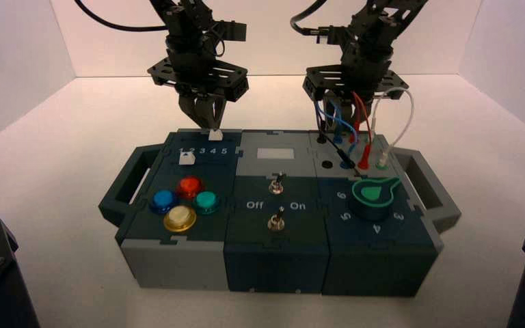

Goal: Move the box closer.

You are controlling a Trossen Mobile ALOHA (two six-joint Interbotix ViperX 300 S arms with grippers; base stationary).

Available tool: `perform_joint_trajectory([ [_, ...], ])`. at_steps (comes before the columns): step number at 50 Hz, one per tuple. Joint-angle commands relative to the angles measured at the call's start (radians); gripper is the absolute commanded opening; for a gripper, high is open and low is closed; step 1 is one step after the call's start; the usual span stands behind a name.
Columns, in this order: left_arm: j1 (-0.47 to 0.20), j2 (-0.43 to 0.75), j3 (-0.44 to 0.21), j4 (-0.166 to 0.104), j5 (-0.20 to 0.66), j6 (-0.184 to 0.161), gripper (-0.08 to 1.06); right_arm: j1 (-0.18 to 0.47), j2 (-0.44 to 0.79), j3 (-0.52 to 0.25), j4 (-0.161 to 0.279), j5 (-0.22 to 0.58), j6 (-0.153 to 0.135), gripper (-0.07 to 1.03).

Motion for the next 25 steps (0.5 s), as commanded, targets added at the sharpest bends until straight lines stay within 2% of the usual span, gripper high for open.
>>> perform_joint_trajectory([
  [1, -0.025, -0.037, 0.008, -0.012, 0.009, -0.002, -0.03, 0.037, -0.043, 0.012, 0.012, 0.017, 0.002, -0.02],
  [12, -0.04, -0.044, 0.034, -0.025, 0.021, -0.003, -0.03, 0.038, -0.061, 0.014, 0.015, 0.006, 0.0, -0.02],
  [17, -0.034, -0.049, 0.029, -0.011, 0.005, -0.003, -0.03, 0.034, -0.072, 0.006, 0.005, -0.029, -0.003, -0.02],
  [20, -0.014, -0.055, 0.012, 0.014, -0.025, -0.003, -0.03, 0.028, -0.084, -0.008, -0.009, -0.051, -0.009, -0.02],
  [25, 0.018, -0.064, -0.014, 0.02, -0.031, 0.0, -0.03, 0.023, -0.11, -0.031, -0.034, -0.055, -0.009, -0.02],
])
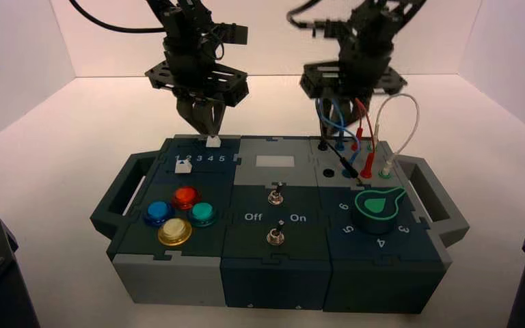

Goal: Move the box closer.

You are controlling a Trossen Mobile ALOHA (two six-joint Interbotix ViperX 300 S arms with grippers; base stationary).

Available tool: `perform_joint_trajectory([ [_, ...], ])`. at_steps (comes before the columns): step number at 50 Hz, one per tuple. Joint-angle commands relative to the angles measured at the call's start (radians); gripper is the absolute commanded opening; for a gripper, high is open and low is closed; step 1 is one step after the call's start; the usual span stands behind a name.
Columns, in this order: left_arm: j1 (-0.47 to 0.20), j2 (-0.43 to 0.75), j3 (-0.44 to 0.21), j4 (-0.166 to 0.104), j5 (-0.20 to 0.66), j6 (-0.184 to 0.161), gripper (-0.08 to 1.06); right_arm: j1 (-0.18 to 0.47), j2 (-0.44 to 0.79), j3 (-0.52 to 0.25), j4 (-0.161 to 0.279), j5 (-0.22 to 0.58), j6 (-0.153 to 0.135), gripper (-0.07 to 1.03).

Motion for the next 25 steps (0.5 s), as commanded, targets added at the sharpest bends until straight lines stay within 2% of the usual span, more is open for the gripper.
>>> perform_joint_trajectory([
  [1, 0.04, -0.046, -0.048, 0.014, -0.015, 0.002, -0.03, -0.005, -0.063, -0.043, -0.028, -0.012, -0.002, -0.02],
  [10, 0.058, -0.15, -0.038, 0.015, -0.021, 0.0, -0.03, -0.005, -0.175, -0.018, -0.054, -0.011, -0.002, -0.02],
  [25, 0.058, -0.285, -0.009, 0.009, -0.017, -0.018, -0.03, -0.002, -0.342, 0.078, -0.038, 0.009, 0.005, -0.02],
])
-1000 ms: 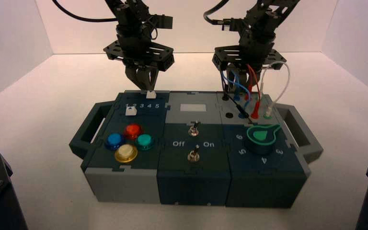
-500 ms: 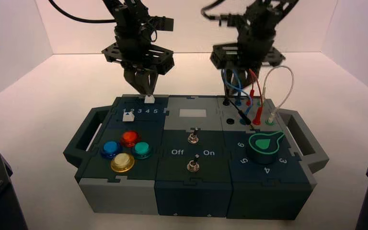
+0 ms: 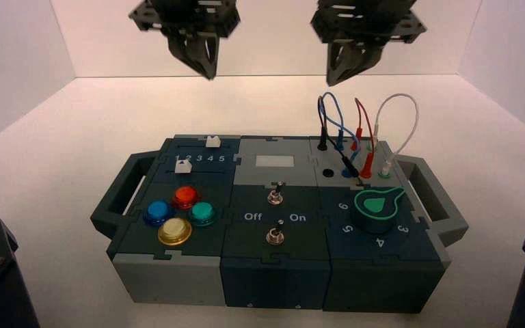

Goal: Move the box closer.

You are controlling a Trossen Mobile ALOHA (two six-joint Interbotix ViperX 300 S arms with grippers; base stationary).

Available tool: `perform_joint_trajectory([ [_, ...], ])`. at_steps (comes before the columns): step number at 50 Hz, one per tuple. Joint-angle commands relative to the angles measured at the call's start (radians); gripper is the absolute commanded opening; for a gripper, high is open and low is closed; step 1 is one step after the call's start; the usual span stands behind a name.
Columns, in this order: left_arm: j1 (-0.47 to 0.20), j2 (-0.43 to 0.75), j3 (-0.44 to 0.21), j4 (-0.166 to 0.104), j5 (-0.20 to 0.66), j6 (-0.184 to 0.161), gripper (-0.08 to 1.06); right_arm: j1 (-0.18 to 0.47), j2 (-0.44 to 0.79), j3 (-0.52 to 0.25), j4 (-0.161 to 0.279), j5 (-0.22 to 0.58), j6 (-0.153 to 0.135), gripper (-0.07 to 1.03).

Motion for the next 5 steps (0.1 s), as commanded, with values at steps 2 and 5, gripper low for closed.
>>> perform_joint_trajectory([
  [2, 0.0, -0.081, 0.014, -0.003, 0.002, -0.014, -0.03, 0.006, -0.087, 0.025, 0.017, 0.008, 0.003, -0.02],
  [5, 0.0, -0.11, 0.028, -0.008, 0.015, -0.021, -0.03, 0.009, -0.123, 0.041, 0.031, 0.025, 0.005, -0.02],
])
